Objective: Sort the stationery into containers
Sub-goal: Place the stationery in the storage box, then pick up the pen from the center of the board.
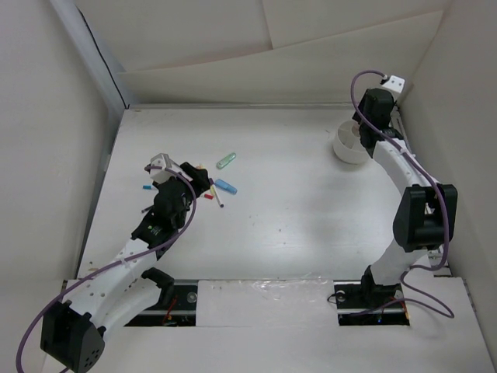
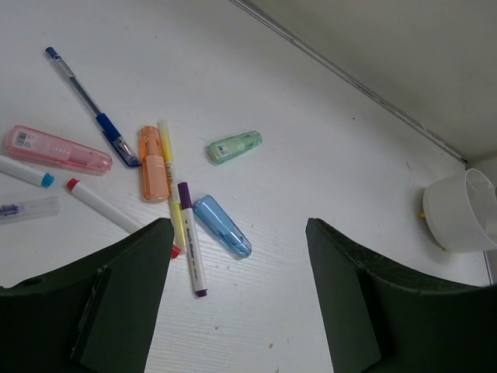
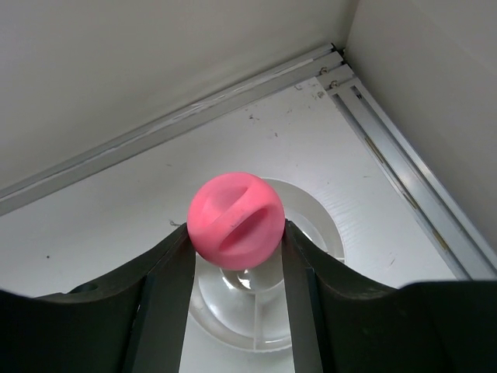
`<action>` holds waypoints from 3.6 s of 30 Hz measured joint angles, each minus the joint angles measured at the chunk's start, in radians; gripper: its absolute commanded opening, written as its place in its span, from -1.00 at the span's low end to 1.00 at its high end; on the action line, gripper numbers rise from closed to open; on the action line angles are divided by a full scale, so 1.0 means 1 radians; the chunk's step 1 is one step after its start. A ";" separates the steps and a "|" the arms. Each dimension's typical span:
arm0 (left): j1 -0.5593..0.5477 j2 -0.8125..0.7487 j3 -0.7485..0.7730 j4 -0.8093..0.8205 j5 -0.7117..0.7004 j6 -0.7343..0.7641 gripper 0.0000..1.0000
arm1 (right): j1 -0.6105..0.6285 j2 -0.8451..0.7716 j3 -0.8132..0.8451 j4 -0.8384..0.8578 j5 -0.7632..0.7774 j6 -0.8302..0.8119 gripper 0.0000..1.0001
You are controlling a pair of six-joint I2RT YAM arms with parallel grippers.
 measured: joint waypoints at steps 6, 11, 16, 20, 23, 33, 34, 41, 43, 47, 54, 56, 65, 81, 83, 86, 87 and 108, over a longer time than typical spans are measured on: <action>0.000 0.000 0.000 0.000 0.003 0.000 0.32 | 0.024 -0.020 -0.030 -0.005 0.045 0.000 -0.42; 0.000 -0.003 0.000 0.000 0.011 0.000 0.32 | 0.045 -0.022 -0.063 -0.031 0.066 -0.005 -0.42; 0.000 -0.006 0.000 0.000 0.015 0.000 0.32 | 0.047 -0.023 -0.067 -0.039 0.071 -0.008 0.03; 0.000 -0.013 0.000 0.000 0.015 0.000 0.32 | 0.047 -0.023 -0.067 -0.037 0.077 -0.010 0.77; 0.000 -0.014 0.000 0.000 0.015 0.000 0.32 | 0.047 -0.023 -0.067 -0.038 0.079 -0.011 0.85; 0.000 -0.014 0.000 0.001 0.022 0.000 0.29 | 0.127 -0.084 -0.067 -0.045 0.029 -0.018 -0.18; 0.000 -0.014 0.000 0.002 0.022 0.000 0.29 | 0.157 -0.085 -0.065 -0.045 0.016 -0.018 -0.56; 0.000 -0.014 0.000 0.007 0.022 0.000 0.26 | 0.424 0.087 0.027 -0.038 -0.119 -0.026 -1.00; 0.000 -0.014 0.000 0.007 0.022 0.000 0.26 | 0.483 0.164 0.058 -0.038 -0.160 -0.025 -1.00; 0.000 -0.014 0.000 0.007 0.022 0.000 0.24 | 0.583 0.299 0.106 -0.048 -0.226 -0.032 -0.92; 0.000 -0.018 0.000 0.008 0.021 -0.001 0.24 | 0.697 0.340 0.112 -0.062 -0.389 -0.121 0.07; 0.000 -0.020 0.000 0.007 0.021 -0.003 0.24 | 0.713 0.339 0.096 -0.053 -0.423 -0.147 0.42; 0.000 -0.048 0.000 0.004 0.011 -0.011 0.24 | 0.727 0.338 0.051 -0.061 -0.478 -0.210 0.51; 0.000 -0.099 0.000 -0.023 -0.013 -0.012 0.24 | 0.739 0.442 0.085 -0.059 -0.554 -0.230 0.20; 0.000 -0.101 0.000 -0.024 -0.014 -0.012 0.24 | 0.739 0.451 0.095 -0.053 -0.553 -0.230 0.12; 0.000 -0.101 0.000 -0.024 -0.014 -0.012 0.24 | 0.739 0.454 0.098 -0.051 -0.551 -0.231 0.06; 0.000 -0.101 0.000 -0.024 -0.014 -0.012 0.24 | 0.739 0.454 0.098 -0.052 -0.551 -0.231 0.06; 0.000 -0.101 0.000 -0.024 -0.016 -0.012 0.24 | 0.739 0.419 -0.006 0.073 -0.533 -0.232 0.05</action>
